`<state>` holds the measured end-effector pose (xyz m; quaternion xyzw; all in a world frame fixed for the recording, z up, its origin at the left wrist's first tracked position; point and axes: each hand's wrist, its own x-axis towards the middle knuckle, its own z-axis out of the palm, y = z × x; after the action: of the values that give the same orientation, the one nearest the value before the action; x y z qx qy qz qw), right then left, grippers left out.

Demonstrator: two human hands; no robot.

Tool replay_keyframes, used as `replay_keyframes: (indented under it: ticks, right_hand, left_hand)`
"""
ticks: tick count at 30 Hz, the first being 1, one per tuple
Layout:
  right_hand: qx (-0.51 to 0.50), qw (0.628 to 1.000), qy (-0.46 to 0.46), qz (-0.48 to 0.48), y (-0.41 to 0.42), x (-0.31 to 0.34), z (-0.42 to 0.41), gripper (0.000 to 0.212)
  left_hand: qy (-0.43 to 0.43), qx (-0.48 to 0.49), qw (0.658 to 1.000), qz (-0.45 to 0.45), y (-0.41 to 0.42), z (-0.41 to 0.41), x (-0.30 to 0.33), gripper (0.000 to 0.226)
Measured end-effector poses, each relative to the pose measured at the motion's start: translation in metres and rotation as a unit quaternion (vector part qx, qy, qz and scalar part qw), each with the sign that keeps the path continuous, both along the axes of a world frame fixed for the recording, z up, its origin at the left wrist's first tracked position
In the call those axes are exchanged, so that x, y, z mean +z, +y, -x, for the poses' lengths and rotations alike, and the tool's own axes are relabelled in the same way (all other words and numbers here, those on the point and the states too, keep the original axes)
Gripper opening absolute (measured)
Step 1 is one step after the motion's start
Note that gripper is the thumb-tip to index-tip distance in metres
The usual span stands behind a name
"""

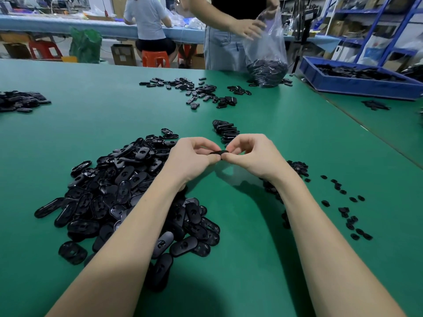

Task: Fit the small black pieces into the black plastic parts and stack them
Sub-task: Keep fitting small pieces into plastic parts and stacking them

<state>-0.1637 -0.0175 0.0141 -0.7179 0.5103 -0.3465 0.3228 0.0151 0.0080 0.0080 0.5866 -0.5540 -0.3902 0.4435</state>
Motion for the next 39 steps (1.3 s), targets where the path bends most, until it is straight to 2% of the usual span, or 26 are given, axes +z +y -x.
replay_keyframes:
  ticks: [3,8,12,15,22,25,29,34,37,39]
  right_hand:
    - [0.019,0.996,0.06,0.055,-0.001,-0.001,-0.001,0.022]
    - [-0.052,0.985,0.146,0.074,-0.005,-0.007,0.003,0.018]
    - [-0.169,0.97,0.166,0.053,-0.016,-0.008,0.013,0.01]
    - [-0.2,0.964,0.173,0.029,-0.029,-0.008,0.008,0.011]
    - [-0.224,0.956,0.189,0.014,-0.046,-0.003,-0.011,0.021]
    - [-0.229,0.955,0.186,0.008,-0.038,-0.003,-0.013,0.023]
    - [-0.217,0.965,0.146,0.013,-0.02,-0.012,-0.017,0.01]
    - [-0.169,0.975,0.143,0.018,-0.006,-0.014,-0.021,0.006]
    - [-0.145,0.979,0.14,0.013,-0.005,-0.014,-0.02,0.005]
    - [-0.132,0.981,0.143,0.01,-0.004,-0.016,-0.021,0.004]
  left_hand:
    - [-0.011,0.032,0.999,0.017,-0.001,0.001,-0.002,0.014]
    - [-0.08,0.042,0.996,0.025,-0.003,0.003,-0.006,0.02]
    - [-0.195,0.012,0.979,0.058,-0.004,0.001,-0.006,0.009]
    - [-0.265,-0.029,0.961,0.065,-0.004,0.001,-0.009,0.004]
    - [-0.301,-0.053,0.949,0.076,-0.006,-0.001,-0.014,0.005]
    - [-0.305,-0.053,0.948,0.081,-0.006,-0.002,-0.014,0.005]
    - [-0.314,-0.058,0.942,0.098,-0.007,-0.003,-0.012,0.003]
    - [-0.345,-0.013,0.93,0.125,-0.013,-0.019,0.003,0.006]
    - [-0.405,0.051,0.909,0.089,-0.021,-0.029,0.011,0.012]
    - [-0.469,0.083,0.878,0.048,-0.033,-0.033,0.015,0.025]
